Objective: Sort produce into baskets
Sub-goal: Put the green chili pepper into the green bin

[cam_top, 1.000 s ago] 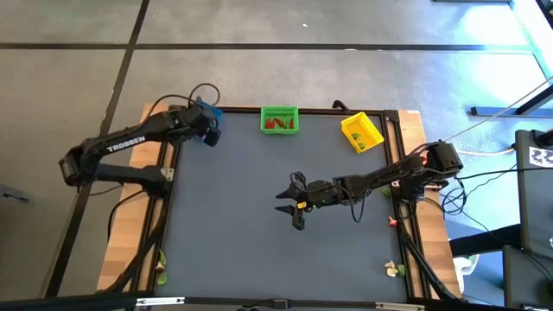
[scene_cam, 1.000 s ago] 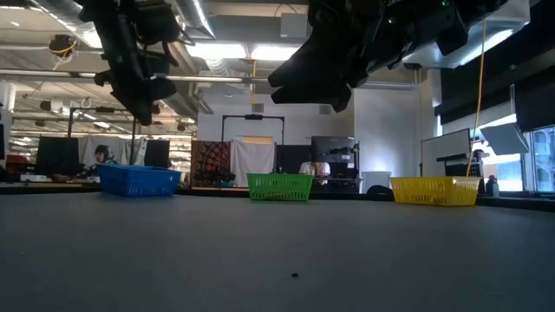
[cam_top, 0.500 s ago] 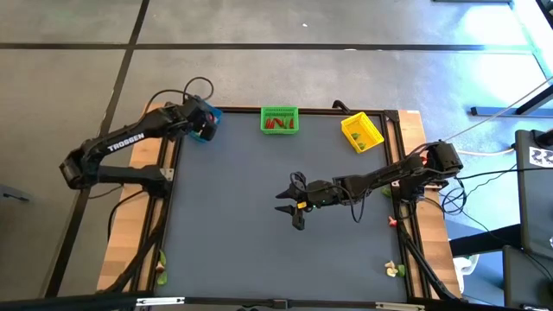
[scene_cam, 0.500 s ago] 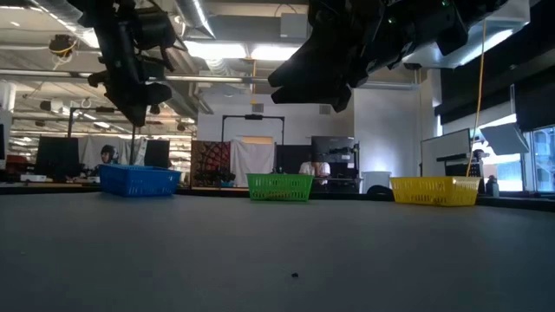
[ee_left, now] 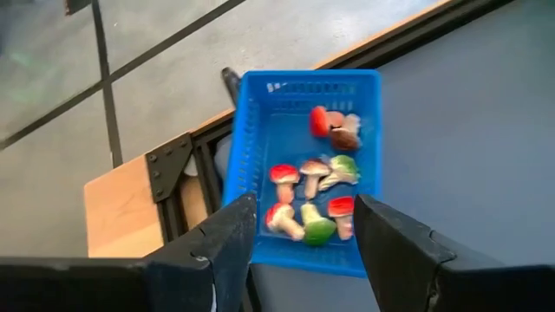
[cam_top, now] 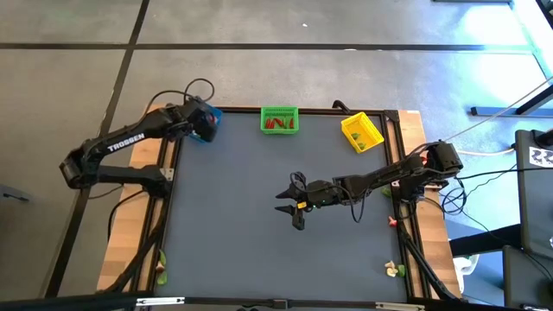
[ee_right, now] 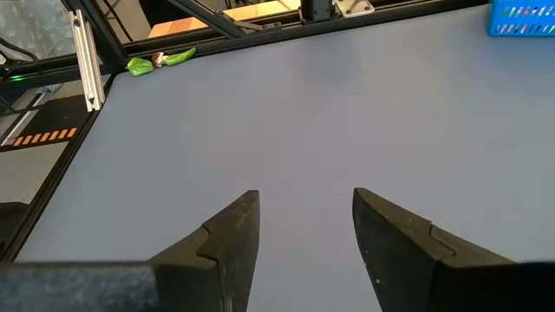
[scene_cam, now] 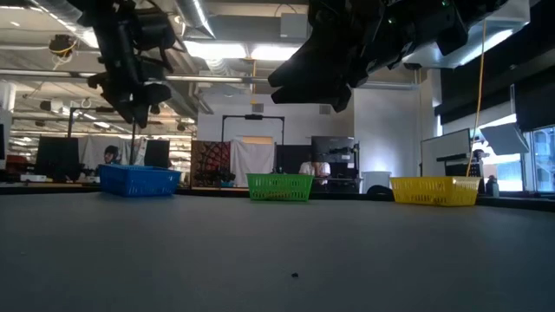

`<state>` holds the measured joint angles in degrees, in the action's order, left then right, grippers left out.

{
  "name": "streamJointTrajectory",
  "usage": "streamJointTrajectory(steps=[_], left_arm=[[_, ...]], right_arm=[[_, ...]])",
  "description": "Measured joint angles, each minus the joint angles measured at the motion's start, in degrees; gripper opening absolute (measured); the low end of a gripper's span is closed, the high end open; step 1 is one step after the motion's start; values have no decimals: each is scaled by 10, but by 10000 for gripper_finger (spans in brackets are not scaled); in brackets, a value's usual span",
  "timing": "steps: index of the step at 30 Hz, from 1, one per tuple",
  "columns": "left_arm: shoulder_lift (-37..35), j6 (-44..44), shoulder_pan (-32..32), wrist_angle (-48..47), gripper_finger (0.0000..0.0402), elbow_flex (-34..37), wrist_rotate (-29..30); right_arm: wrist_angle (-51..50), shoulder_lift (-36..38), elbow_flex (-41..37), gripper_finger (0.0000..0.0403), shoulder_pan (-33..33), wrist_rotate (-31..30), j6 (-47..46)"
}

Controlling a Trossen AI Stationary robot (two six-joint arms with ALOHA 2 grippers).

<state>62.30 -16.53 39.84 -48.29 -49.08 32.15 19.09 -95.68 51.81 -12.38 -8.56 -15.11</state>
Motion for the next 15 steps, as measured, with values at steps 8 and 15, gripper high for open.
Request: streamJointTrajectory(steps=[8,15], left_arm=[[0,6,-56,30,183,0,-66],[0,1,-128,43,182,0,-106]], right_arm=[[0,0,0,186,0,0,0],[0,0,0,186,0,0,0]])
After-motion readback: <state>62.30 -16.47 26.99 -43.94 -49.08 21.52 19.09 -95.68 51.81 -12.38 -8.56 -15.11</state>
